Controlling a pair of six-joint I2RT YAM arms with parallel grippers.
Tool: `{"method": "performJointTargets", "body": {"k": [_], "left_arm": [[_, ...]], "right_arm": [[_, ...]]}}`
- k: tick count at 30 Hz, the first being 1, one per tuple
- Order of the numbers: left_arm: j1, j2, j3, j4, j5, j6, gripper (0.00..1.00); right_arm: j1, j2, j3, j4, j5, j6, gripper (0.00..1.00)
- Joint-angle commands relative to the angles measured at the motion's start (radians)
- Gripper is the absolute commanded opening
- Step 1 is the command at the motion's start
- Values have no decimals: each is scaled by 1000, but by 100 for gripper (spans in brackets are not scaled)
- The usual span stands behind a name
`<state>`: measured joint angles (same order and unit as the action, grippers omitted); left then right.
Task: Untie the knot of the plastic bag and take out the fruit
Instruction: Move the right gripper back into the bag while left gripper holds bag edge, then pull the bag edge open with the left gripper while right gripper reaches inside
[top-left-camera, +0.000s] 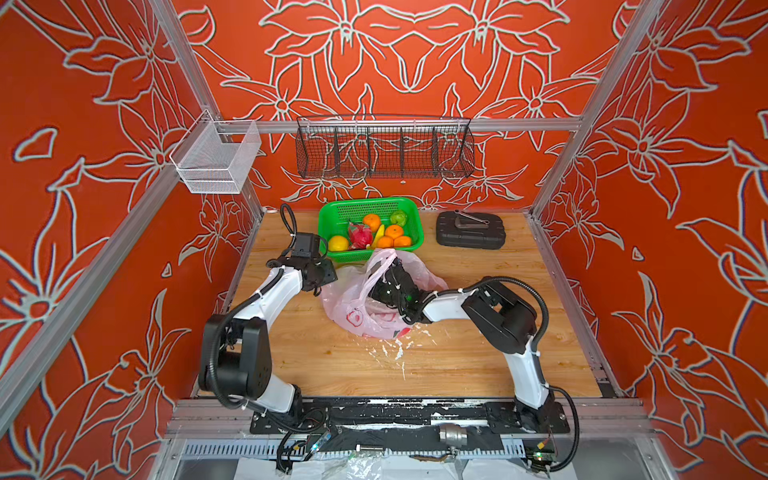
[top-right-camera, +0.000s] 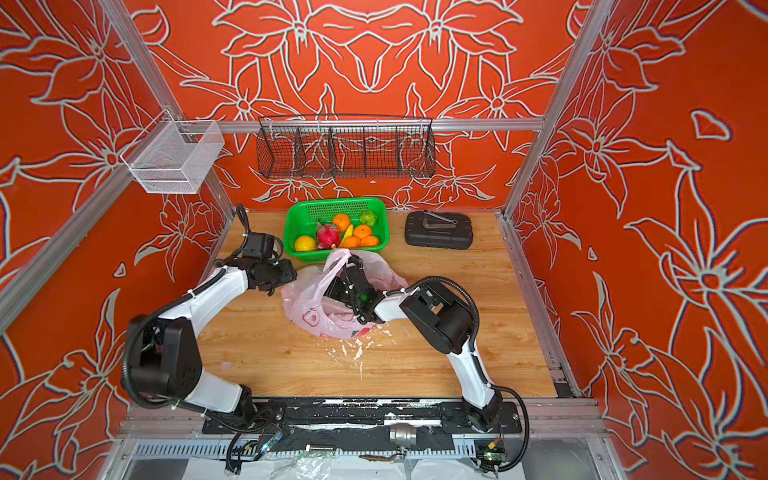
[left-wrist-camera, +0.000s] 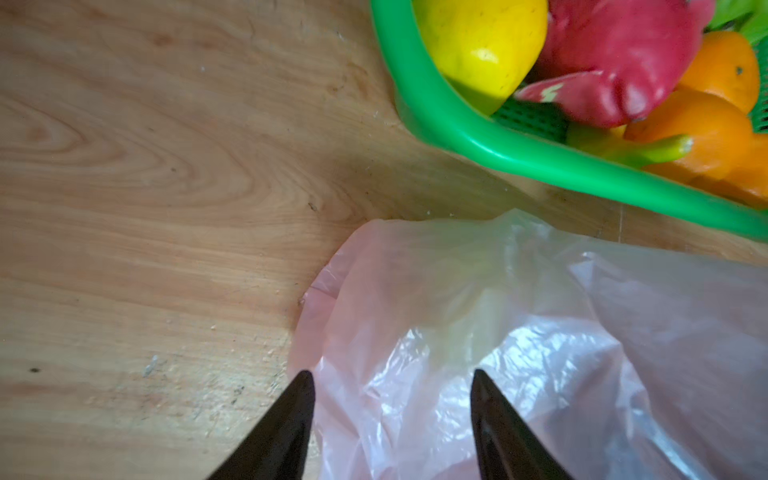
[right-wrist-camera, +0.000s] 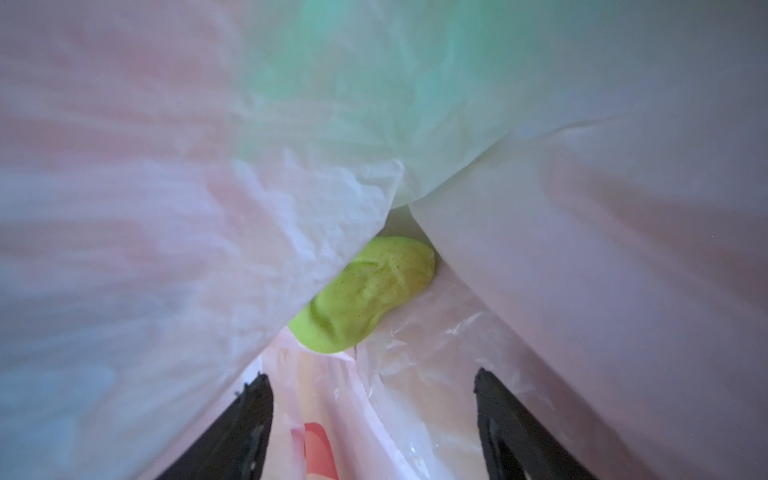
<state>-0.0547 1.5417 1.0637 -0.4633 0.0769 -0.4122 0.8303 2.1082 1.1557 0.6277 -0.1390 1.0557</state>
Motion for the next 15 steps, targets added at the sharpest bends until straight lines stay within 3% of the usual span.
{"method": "performJointTargets", "body": {"k": [1, 7, 15], "left_arm": [[16, 46, 17, 45, 54, -10, 66], [35, 140, 62, 24, 150, 23, 67], [35, 190, 18, 28, 225, 40, 22]], "right_arm": [[-2, 30, 37, 24, -39, 7, 78], [-1, 58, 46, 69, -89, 1, 79], [-1, 96, 104, 18, -62, -68, 82]]}}
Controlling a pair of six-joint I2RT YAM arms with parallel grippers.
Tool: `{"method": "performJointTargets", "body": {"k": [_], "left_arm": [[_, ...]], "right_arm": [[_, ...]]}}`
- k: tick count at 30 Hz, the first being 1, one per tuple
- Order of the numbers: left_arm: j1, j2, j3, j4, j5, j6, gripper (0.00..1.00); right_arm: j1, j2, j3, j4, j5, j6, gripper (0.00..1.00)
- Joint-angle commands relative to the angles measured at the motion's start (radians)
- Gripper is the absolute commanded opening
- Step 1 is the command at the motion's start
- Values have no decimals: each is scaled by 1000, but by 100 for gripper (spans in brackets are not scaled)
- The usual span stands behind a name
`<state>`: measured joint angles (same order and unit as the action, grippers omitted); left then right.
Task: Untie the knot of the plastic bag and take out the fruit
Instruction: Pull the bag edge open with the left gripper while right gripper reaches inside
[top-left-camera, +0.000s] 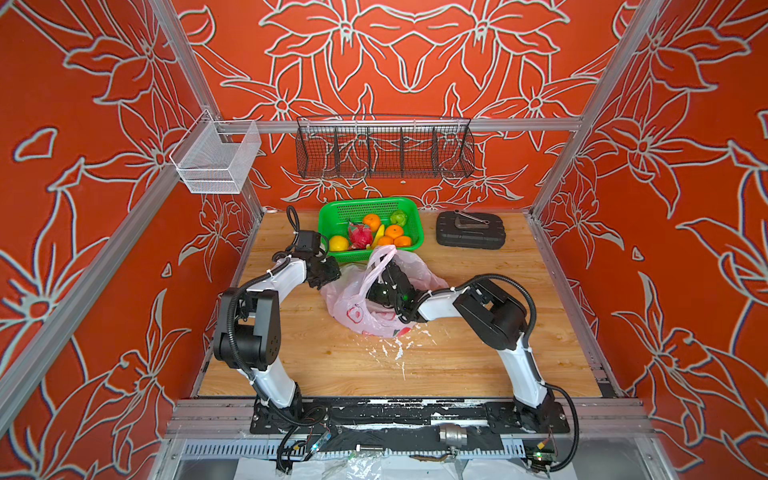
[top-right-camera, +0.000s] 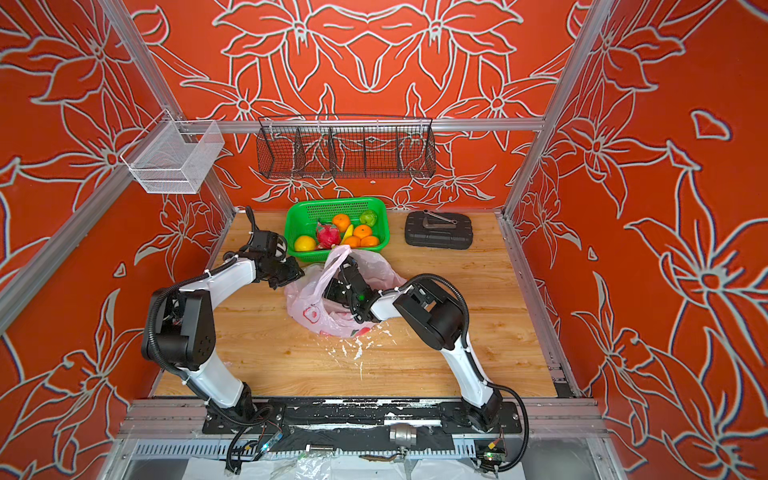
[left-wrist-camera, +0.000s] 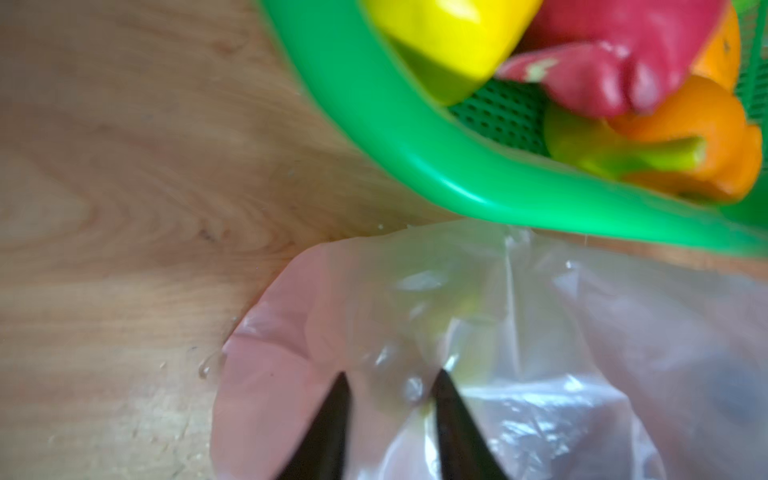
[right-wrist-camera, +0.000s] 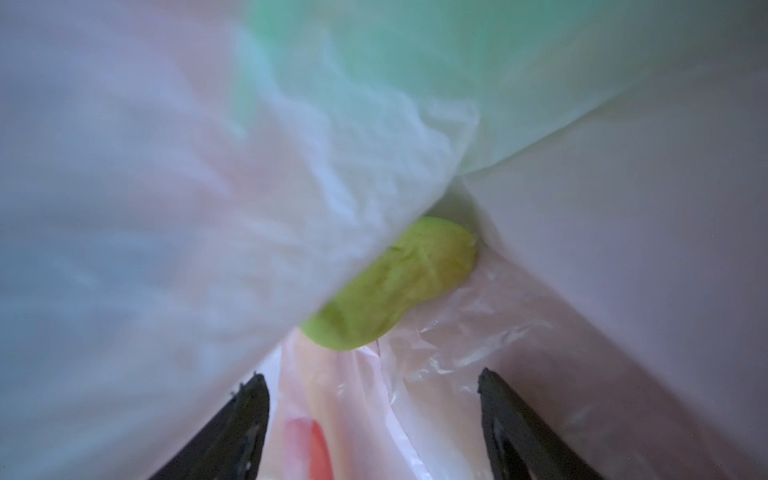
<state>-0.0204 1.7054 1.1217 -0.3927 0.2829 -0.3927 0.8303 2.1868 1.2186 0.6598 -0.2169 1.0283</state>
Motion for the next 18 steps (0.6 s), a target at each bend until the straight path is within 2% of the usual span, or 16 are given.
{"method": "performJointTargets", "body": {"k": [1, 4, 6, 13, 18], "left_arm": [[0, 24, -47, -45, 28, 28, 18], [0, 23, -56, -75, 60, 52, 7], [-1, 18, -67, -89, 87, 69, 4], [-20, -10, -105, -156, 206, 136, 2], [-32, -72, -171, -123, 257, 127, 1]], "right_arm": [[-2, 22, 49, -25, 22, -54, 83], [-1, 27, 62, -37, 43, -81, 85], [-1, 26, 65, -37, 59, -88, 86], [0, 33, 77, -47, 57, -123, 89], [2, 61, 96, -90, 30, -137, 89]]}}
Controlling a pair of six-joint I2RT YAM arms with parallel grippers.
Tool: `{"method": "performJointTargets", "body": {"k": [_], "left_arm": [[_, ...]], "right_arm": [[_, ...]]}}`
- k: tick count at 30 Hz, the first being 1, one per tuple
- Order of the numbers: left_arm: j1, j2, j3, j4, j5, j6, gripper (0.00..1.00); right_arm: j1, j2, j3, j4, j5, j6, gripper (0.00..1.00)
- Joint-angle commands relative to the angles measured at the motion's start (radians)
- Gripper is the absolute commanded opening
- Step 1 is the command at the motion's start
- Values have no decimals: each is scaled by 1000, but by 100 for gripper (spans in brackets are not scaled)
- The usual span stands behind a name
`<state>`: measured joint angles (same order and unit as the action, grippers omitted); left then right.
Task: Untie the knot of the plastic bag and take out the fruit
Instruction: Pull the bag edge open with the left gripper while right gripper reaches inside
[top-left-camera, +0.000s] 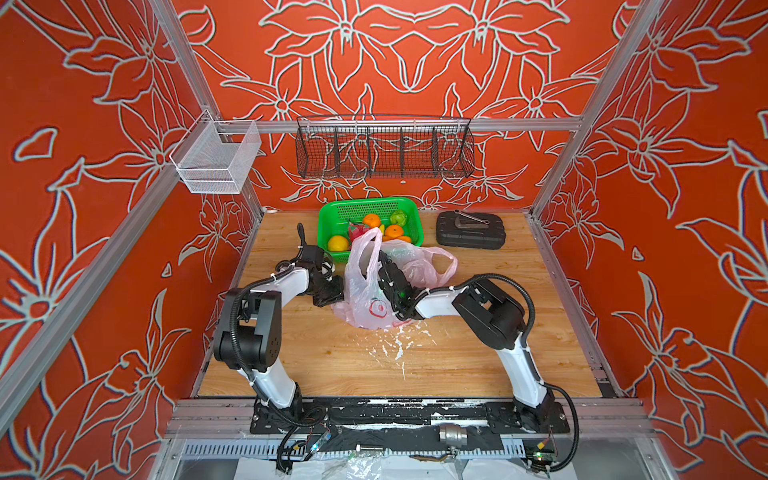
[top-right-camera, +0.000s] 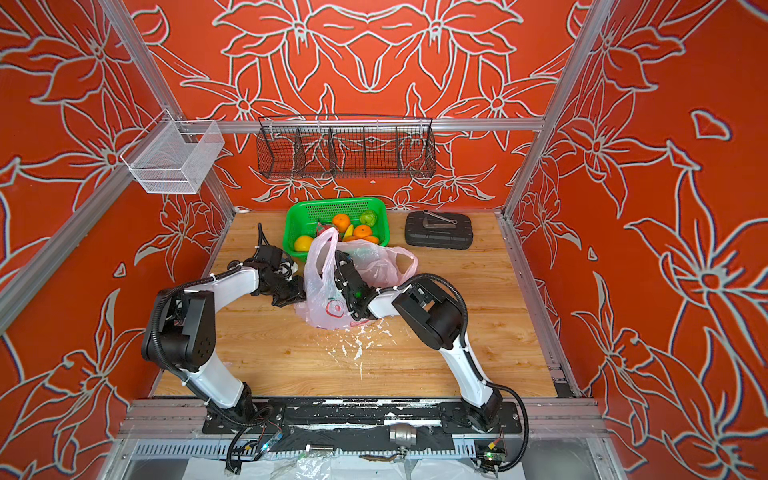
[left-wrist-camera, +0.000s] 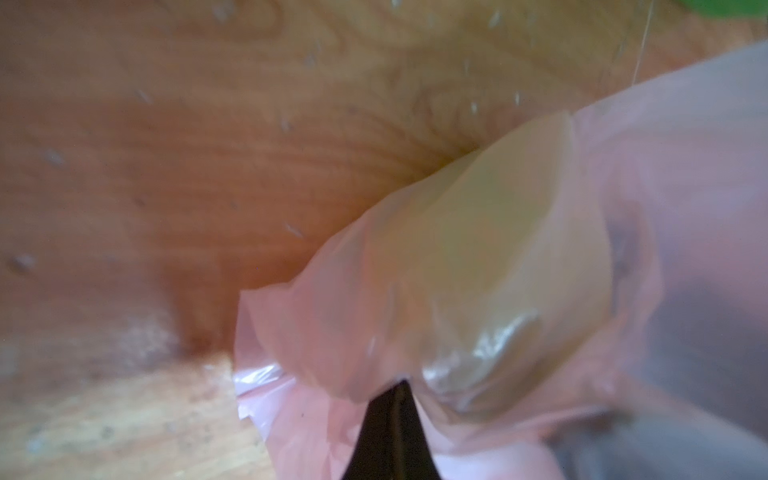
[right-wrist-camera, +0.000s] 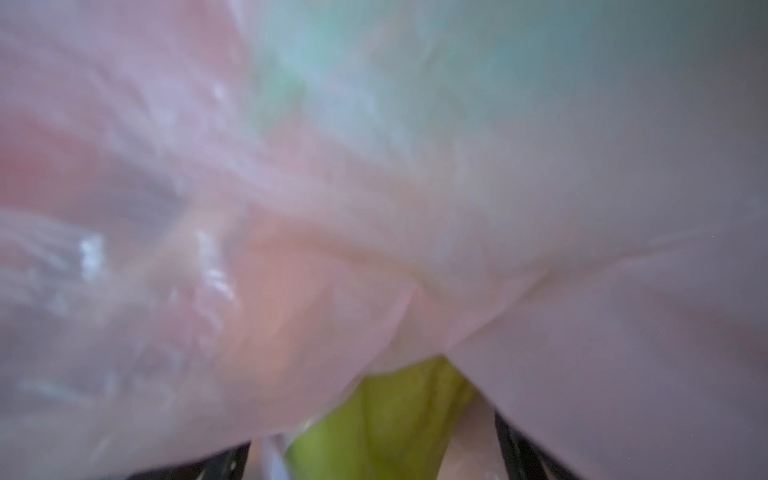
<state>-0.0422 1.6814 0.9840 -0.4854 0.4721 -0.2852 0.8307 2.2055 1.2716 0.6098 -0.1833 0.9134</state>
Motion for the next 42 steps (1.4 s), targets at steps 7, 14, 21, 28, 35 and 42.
{"method": "performJointTargets", "body": {"k": [7, 14, 21, 28, 35, 42], "left_arm": [[-23, -97, -51, -2, 22, -11, 1], [-24, -103, -67, -35, -106, -5, 0], [-23, -95, -88, -47, -182, -11, 0], [-23, -72, -64, -61, -216, 4, 0], [-29, -38, -47, -14, -125, 79, 0], [-74, 77, 69, -92, -56, 185, 0]], "right_arm": [[19, 60, 1, -30, -42, 5, 66], [7, -84, -114, -18, 35, -42, 46], [-34, -231, -257, 35, 71, -33, 41], [-59, -384, -403, 35, 98, -64, 40], [-61, -489, -499, 20, 61, -113, 40], [16, -397, -375, -53, -32, -163, 48]]}}
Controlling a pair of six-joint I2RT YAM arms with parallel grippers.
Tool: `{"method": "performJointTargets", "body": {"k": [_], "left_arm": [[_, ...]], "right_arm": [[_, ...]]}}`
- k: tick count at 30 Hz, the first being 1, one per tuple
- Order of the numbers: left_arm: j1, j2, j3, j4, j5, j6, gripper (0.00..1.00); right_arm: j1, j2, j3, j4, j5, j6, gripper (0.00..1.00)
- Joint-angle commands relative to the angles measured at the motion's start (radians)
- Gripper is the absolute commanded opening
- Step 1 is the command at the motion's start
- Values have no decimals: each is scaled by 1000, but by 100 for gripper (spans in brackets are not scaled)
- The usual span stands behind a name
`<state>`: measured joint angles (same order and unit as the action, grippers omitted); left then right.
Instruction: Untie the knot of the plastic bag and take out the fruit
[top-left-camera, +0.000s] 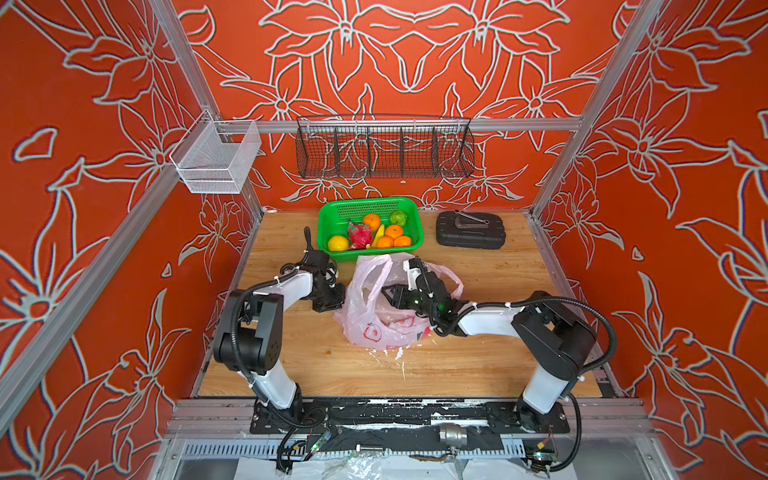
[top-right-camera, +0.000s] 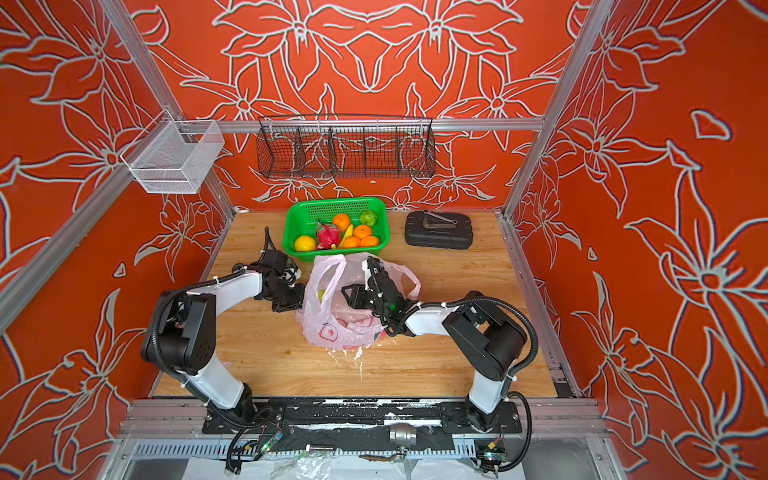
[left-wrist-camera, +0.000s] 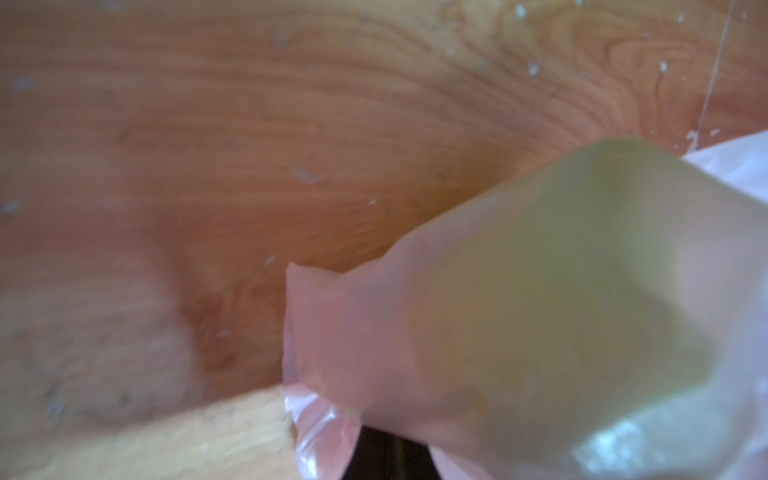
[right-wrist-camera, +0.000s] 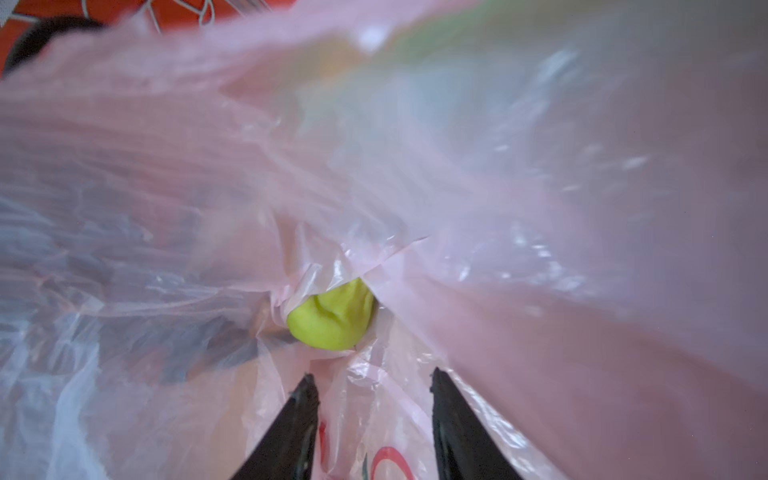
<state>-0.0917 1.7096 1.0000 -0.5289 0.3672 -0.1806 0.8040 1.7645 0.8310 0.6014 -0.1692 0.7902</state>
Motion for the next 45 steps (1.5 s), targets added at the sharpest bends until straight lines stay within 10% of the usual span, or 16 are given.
{"method": "performJointTargets", "body": {"k": [1, 14, 30, 45], "left_arm": [[-32, 64, 72, -54, 57, 91, 0], [-140, 188, 249, -56, 32, 128, 0], [-232, 237, 311, -71, -3, 134, 0], [-241, 240, 302, -65, 8, 145, 0]], "right_arm": [[51, 61, 80, -58, -43, -44, 48], [169, -36, 91, -299, 229, -277, 62], [116, -45, 81, -431, 301, -40, 69], [-27, 72, -76, 86, 100, 437, 73]]}}
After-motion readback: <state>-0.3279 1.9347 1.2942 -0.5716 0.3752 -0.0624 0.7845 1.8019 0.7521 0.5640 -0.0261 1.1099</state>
